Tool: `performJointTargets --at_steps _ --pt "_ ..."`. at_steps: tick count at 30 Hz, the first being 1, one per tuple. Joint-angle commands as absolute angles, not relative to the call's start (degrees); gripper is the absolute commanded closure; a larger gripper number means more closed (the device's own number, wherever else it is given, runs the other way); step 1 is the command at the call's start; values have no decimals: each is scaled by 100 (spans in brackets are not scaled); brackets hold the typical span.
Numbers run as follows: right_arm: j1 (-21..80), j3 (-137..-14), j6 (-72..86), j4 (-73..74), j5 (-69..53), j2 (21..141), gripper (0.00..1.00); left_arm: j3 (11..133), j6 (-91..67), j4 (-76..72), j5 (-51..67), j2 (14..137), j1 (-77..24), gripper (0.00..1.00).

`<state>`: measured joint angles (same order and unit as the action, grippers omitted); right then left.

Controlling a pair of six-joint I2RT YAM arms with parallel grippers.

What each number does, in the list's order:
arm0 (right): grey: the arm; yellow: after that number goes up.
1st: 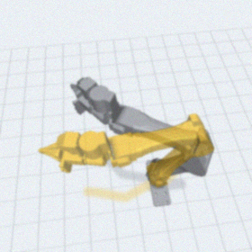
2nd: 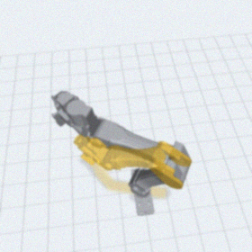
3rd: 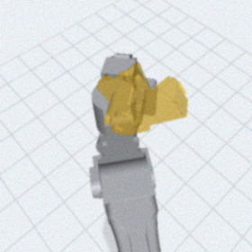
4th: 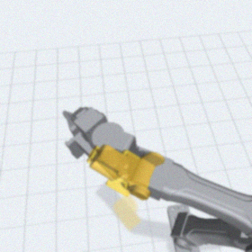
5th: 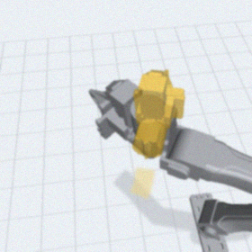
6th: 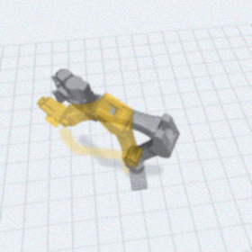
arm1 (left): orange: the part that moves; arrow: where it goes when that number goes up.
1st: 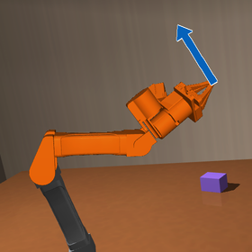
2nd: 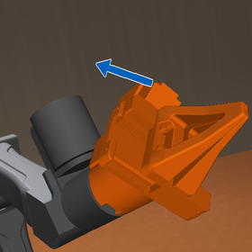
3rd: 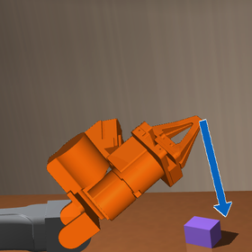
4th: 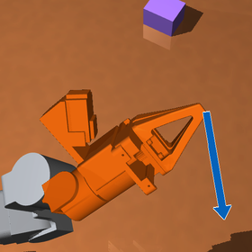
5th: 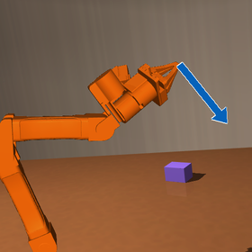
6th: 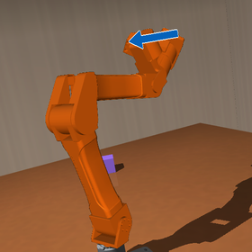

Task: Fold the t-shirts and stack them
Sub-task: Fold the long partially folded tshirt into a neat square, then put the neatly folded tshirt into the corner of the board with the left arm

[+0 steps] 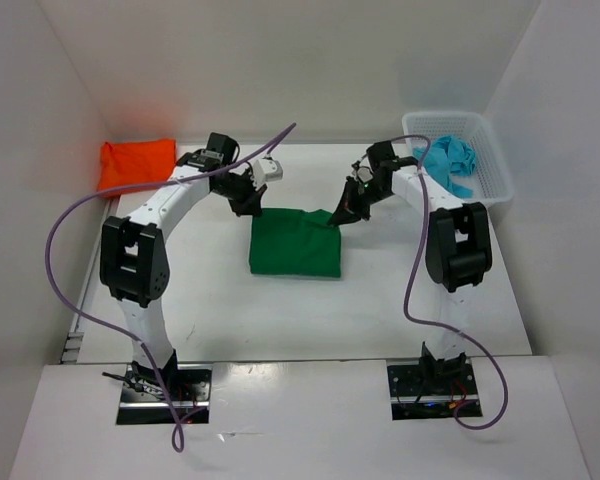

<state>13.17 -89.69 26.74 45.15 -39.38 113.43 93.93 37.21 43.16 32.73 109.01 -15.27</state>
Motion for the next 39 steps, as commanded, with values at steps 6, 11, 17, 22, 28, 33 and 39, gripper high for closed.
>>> performJointTargets --at_steps 6,11,17,22,28,33,39 --pt "959 -9992 2794 4009 -3720 12304 71 9870 3393 3736 3095 11417 -1485 98" --pt "826 -10440 2865 3727 -3561 12839 32 10115 3043 3454 2787 11926 -1485 57" --pt "1317 -10496 2681 3788 -1409 11841 41 10460 2216 3499 3154 11594 -783 13" --pt "2021 -9706 2899 3595 -1026 11303 86 9600 2207 3841 3698 11364 -870 0" --pt "2074 -9202 3155 3445 -1178 11803 100 8517 1495 3296 4104 11416 -1055 0" --pt "2004 -9097 3155 3498 -861 11805 98 8578 855 3560 4043 11672 -1055 0" --pt "2065 -8896 3155 3639 -414 11181 55 8560 360 3743 3288 11881 -1116 0"
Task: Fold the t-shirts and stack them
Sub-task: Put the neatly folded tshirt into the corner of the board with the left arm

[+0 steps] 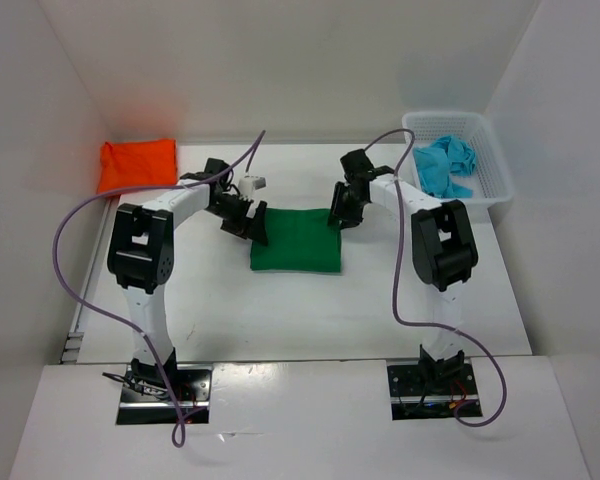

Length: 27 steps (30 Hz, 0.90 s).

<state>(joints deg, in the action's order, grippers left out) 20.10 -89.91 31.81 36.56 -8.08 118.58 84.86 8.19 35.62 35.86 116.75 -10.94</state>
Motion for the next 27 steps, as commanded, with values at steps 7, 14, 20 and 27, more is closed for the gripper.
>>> performJointTargets --at_steps 7,14,20,27 --pt "2065 -8254 3410 3367 -562 11232 47 8727 281 4096 3594 12638 -1221 0" --pt "2065 -7911 3673 3033 -1046 11461 47 8798 457 4157 3798 12990 -1721 0" --pt "2065 -7849 3788 2848 -1151 11461 47 8780 404 4034 3402 13192 -1837 92" --pt "2013 -7796 3735 3040 -1038 11014 47 9202 650 4044 3051 12948 -1715 100"
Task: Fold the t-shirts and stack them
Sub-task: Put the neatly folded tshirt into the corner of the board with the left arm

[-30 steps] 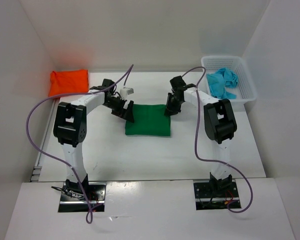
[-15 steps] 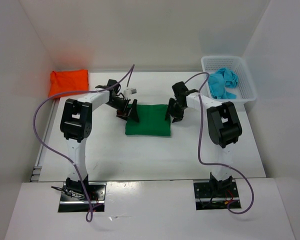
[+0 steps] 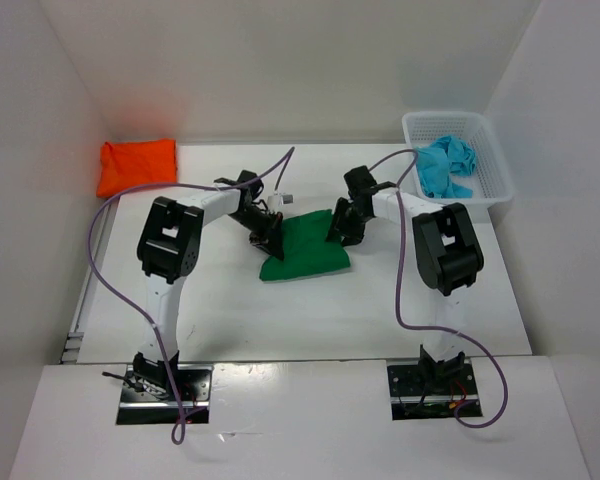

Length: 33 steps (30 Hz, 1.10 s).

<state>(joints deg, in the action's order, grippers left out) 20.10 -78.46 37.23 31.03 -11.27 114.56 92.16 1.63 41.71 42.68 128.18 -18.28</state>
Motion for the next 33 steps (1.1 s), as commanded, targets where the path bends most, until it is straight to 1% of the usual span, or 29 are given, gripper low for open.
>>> performJointTargets --at_steps 1,3,4,8,13,14,20,22,23,25,26,28,30,33 --pt "2013 -7796 3735 3041 -1037 10908 47 9202 720 3947 2563 12616 -1662 100" --pt "1960 -7796 3735 3103 -853 10602 47 9202 834 3631 1945 12280 -1600 100" --pt "1908 -7796 3735 3172 -792 10513 47 9202 905 3517 1351 12061 -1504 100" --pt "1907 -7936 3595 3445 -546 10249 47 9737 1134 3595 406 12006 -1170 100" --pt "1854 -8226 3384 3630 -378 10248 47 10475 1564 3525 -622 12234 -809 100" --pt "1802 -8227 3384 3630 -378 10248 47 10598 1651 3524 -998 12321 -809 100" --pt "1802 -8279 3331 3683 -325 10195 47 11881 2170 3349 -2081 13006 -483 100" --pt "1802 -8332 3331 3735 -272 10195 47 12329 2223 3444 -2136 13191 -291 100" --pt "1802 -8332 3270 3735 -272 10195 47 12853 2224 3524 -2136 13436 -229 100" --pt "1802 -8332 3270 3788 -212 10195 47 13418 2285 3831 -2188 13831 -28 100" --pt "1802 -8332 3270 3788 -211 10195 47 13952 2285 4023 -2188 13964 52 100" --pt "1802 -8385 3270 3841 -150 10195 47 14499 2337 4235 -2188 14280 297 100" --pt "1802 -8385 3217 3894 -149 10195 47 14939 2416 4315 -2188 14344 474 100" --pt "1802 -8385 3165 3946 -79 10195 47 14941 2470 4315 -2084 14274 773 100"
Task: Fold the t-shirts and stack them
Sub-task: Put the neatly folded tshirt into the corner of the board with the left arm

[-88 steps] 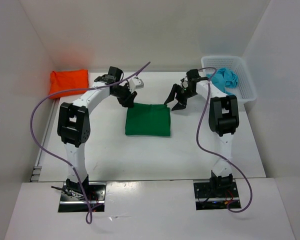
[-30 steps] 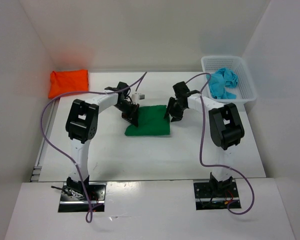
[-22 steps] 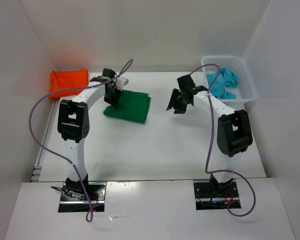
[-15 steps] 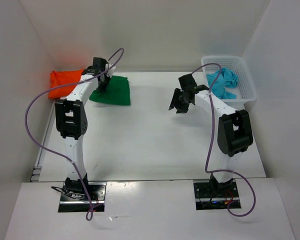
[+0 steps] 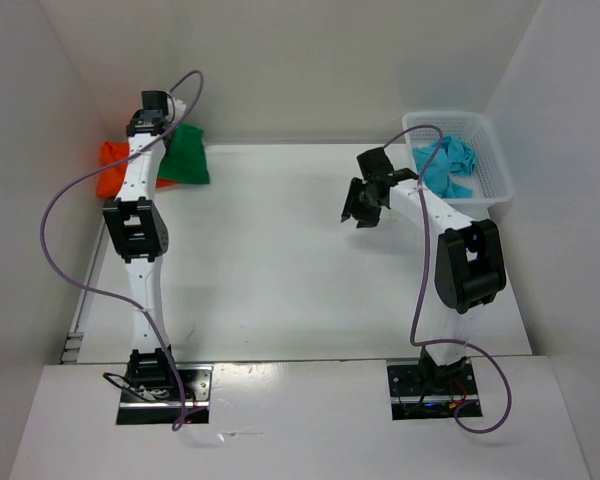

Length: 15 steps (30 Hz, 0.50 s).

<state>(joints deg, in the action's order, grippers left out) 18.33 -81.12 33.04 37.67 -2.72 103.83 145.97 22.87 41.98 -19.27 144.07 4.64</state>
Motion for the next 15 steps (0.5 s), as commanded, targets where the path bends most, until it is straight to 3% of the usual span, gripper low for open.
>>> performJointTargets --at_steps 1,10,11,12,13,15 --pt "1802 -8385 3164 3946 -79 10195 47 14820 2470 4315 -2083 14221 843 100" --pt "1802 -8604 2945 4165 35 10195 45 14309 2795 3991 -1959 14211 1397 98" --pt "1802 -8665 2892 4166 35 10195 43 14309 2882 3990 -2038 14290 1397 91" --pt "1802 -8718 2892 4227 35 10248 43 14457 2883 3990 -2117 14474 1450 78" --pt "1802 -8719 2839 4280 35 10248 40 14597 2883 4095 -2318 14580 1450 38" --pt "1802 -8719 2839 4280 35 10178 37 14966 2612 4349 -2495 14861 1511 15"
